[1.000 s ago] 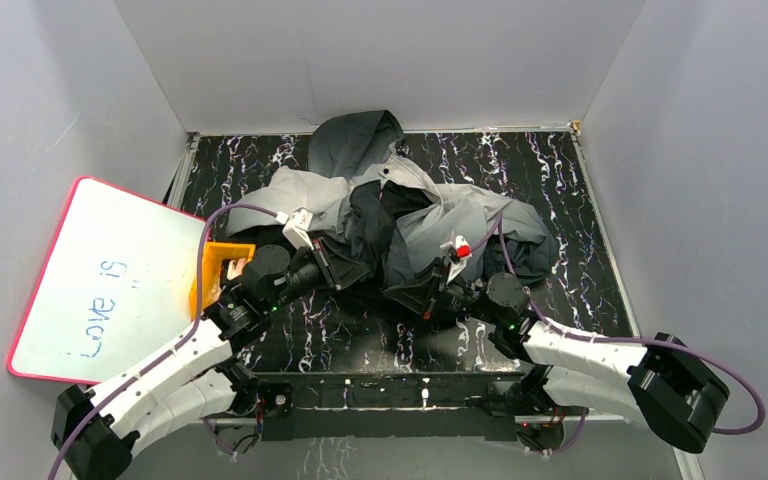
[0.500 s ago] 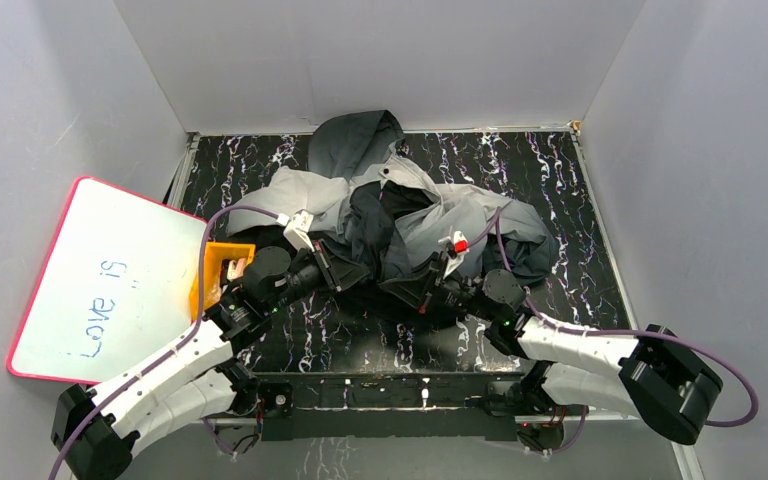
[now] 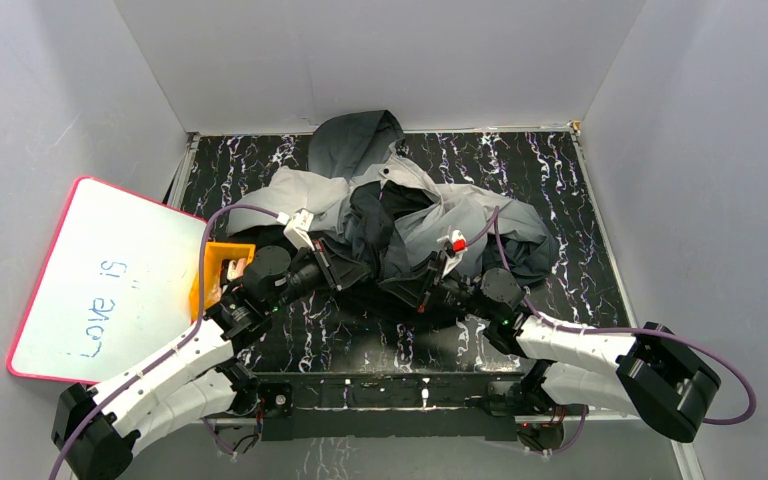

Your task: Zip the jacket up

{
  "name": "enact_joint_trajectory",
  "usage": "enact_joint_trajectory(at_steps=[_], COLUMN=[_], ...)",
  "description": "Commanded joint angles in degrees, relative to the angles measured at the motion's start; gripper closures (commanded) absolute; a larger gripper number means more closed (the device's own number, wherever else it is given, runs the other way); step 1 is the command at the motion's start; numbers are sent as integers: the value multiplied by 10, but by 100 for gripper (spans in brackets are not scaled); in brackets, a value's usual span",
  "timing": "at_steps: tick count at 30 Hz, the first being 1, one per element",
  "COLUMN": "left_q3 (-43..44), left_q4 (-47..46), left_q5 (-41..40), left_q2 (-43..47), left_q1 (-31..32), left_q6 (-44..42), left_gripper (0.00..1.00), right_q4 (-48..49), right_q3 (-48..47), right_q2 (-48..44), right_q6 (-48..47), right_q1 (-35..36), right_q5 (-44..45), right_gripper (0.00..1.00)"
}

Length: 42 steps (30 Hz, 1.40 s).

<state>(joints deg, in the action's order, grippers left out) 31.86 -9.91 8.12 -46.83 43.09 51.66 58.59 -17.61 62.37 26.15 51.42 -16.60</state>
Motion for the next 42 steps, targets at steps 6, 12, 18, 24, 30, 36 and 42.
enact_joint_trajectory(at_steps=[6, 12, 18, 24, 30, 36, 42], left_q3=[2, -1, -4, 0, 9, 14, 14], left_q4=[-22, -25, -24, -22, 4, 16, 28], left_q5=[12, 13, 11, 16, 23, 62, 104], left_q2=[1, 2, 3, -1, -5, -12, -13], left_q1=[-3, -3, -3, -3, -3, -3, -3], left_q6=[-3, -3, -6, -15, -49, -89, -114], left_gripper=[100, 100, 100, 100, 100, 100, 100], right_q4=[56, 54, 48, 45, 6, -36, -89], right_q3=[-37, -39, -40, -44, -66, -86, -97], right_q2=[1, 0, -1, -1, -4, -7, -17], right_q6=[-3, -3, -2, -1, 4, 14, 38], right_q1=[-1, -1, -1, -1, -1, -1, -1], right_q5=[22, 37, 53, 57, 70, 78, 104], right_gripper=[100, 100, 100, 100, 100, 100, 100])
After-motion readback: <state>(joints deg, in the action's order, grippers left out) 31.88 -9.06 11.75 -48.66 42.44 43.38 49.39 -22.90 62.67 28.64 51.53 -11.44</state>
